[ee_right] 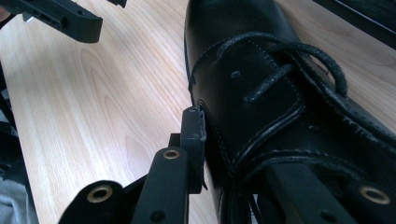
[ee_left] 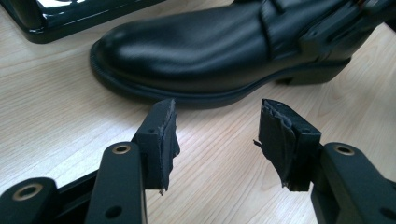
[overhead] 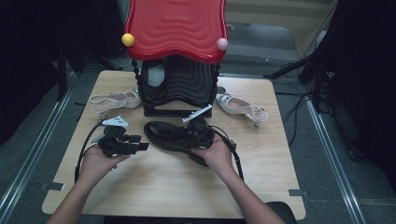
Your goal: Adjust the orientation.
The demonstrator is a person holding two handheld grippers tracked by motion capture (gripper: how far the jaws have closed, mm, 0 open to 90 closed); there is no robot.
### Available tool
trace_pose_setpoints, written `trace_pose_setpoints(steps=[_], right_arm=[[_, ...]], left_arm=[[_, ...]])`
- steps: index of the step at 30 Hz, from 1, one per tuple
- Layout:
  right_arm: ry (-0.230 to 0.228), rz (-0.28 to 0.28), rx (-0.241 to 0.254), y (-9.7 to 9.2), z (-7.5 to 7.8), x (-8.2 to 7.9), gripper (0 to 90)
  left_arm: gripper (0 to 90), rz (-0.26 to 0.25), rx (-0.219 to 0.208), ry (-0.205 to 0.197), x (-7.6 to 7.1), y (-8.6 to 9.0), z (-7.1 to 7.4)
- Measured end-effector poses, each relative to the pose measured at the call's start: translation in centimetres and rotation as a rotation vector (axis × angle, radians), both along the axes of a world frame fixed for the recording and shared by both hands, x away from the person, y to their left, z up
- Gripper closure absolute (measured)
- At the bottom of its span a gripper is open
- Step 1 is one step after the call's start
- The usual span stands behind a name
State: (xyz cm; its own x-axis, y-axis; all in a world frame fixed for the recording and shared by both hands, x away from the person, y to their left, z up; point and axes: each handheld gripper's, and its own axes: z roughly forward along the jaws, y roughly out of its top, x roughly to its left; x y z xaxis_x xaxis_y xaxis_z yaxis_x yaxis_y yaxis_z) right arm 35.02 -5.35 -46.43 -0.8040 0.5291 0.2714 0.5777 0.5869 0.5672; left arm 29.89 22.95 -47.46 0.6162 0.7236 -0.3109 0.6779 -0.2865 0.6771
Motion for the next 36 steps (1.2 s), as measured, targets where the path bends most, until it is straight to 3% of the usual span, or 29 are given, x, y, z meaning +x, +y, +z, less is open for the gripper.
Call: trace_pose_setpoints(steps=[3,7,9,12,13,15,17,19,22,23,27,29,36], right_arm=[[-0.014,0.005,-0.004,0.6,-0.4,0.1,78.5],[-0.017,0.002,-0.002,0.7,-0.7,0.0,77.4],[-0.017,0.004,0.003,0.6,-0.8,-0.1,75.4],[0.011,0.026,0.018,0.5,-0.9,-0.1,70.9],[-0.026,0.037,0.005,0.3,-0.8,-0.4,70.9],[-0.018,0.040,0.011,0.0,-0.7,-0.4,69.7],[-0.013,0.043,0.023,-0.5,-0.5,-0.4,68.6],[-0.019,0.044,0.030,-0.8,-0.3,-0.5,68.6],[-0.032,0.044,0.064,-2.2,0.5,-0.7,70.1],[-0.043,0.052,0.077,-3.3,1.2,-0.9,76.5],[-0.092,0.062,0.055,-4.9,1.8,-0.9,86.2],[-0.090,0.009,0.051,-6.3,1.8,-0.4,90.0],[-0.119,-0.095,0.050,-8.9,1.4,0.8,90.0]], left_arm=[[59.8,-0.015,0.008,-0.017,0.3,-0.5,-0.1],[66.2,-0.009,0.019,-0.026,0.6,-1.1,-0.4],[68.3,-0.002,-0.005,-0.016,0.7,-1.2,-0.6],[70.9,-0.014,0.001,-0.012,0.6,-1.5,-0.7],[73.4,-0.009,-0.006,0.010,0.5,-1.5,-0.7],[79.5,-0.028,-0.033,0.026,0.4,-1.6,-0.9],[83.7,-0.043,0.006,-0.007,0.1,-1.9,-1.0],[84.0,-0.052,0.006,0.004,0.2,-2.1,-1.0],[89.1,-0.060,0.016,-0.011,0.1,-2.5,-0.9],[89.1,-0.059,0.013,-0.024,0.0,-2.8,-0.8],[89.1,-0.066,0.003,-0.021,0.2,-3.1,-0.8],[89.1,-0.069,0.007,-0.028,0.3,-3.5,-0.9],[88.6,-0.080,0.012,-0.052,0.7,-4.8,-1.3]])
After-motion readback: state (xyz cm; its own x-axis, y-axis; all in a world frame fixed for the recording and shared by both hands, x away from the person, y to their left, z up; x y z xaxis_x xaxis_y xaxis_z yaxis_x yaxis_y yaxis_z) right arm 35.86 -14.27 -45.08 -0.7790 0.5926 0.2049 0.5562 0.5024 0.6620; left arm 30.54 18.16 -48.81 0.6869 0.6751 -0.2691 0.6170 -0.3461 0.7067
